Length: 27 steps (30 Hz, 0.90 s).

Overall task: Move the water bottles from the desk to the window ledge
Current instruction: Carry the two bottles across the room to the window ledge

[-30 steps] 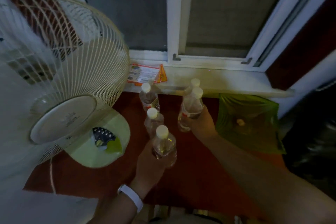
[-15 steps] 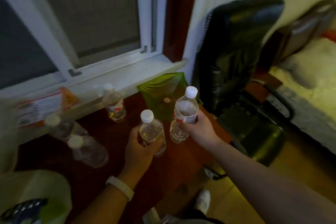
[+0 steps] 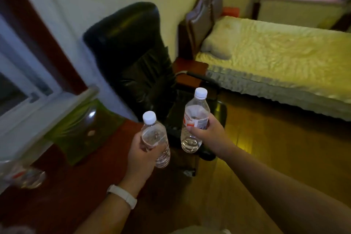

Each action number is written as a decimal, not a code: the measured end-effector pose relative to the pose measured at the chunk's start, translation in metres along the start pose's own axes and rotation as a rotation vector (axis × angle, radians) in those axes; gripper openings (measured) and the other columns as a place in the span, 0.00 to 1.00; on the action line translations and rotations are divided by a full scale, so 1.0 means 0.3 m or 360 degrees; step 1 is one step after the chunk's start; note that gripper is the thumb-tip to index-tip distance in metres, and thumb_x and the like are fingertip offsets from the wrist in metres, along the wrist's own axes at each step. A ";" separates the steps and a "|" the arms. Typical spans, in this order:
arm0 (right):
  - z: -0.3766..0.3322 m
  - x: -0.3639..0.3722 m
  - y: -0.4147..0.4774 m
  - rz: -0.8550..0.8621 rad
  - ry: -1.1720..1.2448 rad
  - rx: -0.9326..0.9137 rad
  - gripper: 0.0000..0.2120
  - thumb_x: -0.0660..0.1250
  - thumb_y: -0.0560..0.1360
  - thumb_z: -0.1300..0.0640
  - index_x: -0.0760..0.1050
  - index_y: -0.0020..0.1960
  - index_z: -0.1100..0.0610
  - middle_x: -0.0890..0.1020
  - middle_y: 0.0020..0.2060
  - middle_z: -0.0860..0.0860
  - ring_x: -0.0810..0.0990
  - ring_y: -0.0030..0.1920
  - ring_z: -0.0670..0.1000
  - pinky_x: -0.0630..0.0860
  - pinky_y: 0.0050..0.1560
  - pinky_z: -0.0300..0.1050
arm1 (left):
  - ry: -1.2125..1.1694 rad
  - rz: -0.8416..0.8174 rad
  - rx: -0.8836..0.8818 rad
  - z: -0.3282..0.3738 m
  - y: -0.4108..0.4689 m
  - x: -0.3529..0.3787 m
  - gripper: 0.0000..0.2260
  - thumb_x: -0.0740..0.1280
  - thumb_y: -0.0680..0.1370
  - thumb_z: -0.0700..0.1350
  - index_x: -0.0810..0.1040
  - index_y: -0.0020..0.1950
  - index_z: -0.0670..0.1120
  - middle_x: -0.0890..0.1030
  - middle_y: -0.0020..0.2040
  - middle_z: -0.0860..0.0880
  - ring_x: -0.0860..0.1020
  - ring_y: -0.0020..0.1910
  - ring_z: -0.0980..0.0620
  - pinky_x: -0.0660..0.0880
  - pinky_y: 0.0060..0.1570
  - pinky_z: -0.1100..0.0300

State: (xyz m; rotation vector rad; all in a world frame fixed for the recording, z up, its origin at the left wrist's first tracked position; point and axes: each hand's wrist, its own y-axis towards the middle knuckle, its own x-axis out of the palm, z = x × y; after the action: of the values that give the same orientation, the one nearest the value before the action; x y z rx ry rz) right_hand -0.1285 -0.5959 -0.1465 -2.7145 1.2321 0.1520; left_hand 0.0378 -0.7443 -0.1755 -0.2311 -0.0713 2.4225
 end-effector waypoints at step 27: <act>0.398 -1.494 -0.393 0.1364 0.0272 0.0344 0.25 0.75 0.71 0.56 0.71 0.65 0.52 0.82 0.55 0.50 0.82 0.56 0.50 0.80 0.56 0.52 | 0.0090 -0.1448 0.0126 0.278 0.022 1.753 0.21 0.78 0.70 0.39 0.76 0.56 0.57 0.83 0.54 0.51 0.82 0.52 0.52 0.78 0.47 0.58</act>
State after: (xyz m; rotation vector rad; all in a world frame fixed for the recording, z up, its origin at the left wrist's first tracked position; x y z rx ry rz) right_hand -0.3370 -0.1667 -0.1818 -1.8861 2.2271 -0.1169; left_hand -0.3734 -0.4058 -0.1718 -0.1770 -0.0413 1.5091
